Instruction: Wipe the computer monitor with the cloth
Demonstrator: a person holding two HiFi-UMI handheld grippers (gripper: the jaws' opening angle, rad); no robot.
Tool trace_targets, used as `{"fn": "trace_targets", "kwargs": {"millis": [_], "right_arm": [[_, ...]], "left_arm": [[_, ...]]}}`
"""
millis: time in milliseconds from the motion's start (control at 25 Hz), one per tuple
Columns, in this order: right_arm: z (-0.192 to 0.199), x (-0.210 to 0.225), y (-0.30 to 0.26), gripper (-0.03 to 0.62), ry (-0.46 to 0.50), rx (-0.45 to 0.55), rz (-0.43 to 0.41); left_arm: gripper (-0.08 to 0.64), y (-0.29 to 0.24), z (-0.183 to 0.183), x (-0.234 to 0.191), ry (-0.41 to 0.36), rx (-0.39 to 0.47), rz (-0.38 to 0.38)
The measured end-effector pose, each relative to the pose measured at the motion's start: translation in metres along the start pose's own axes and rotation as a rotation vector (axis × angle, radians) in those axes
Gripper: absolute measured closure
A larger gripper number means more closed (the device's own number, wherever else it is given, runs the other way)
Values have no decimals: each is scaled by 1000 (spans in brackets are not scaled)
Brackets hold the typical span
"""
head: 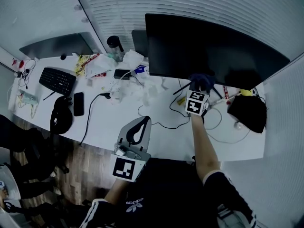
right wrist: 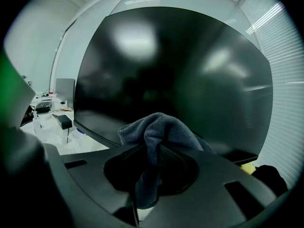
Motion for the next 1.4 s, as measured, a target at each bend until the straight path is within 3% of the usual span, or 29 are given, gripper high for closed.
{"fn": "trace_targets", "kwargs": {"millis": [840, 1400], "right_arm": [[-29, -133, -39, 545, 48, 21, -220], [-39, -178, -52, 545, 87, 21, -336]], "left_arm": [[556, 31, 1, -61, 9, -10, -128], [556, 39, 2, -74, 13, -12, -183]]}}
Point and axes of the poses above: the fingertips, and each gripper's own axes: y backward along the fingers, x to its right, z out of its underside, the point moved 9 cm from there along y, backward along the fingers, and after that the axes turned 11 degrees about -z, right-handed, at the moved point
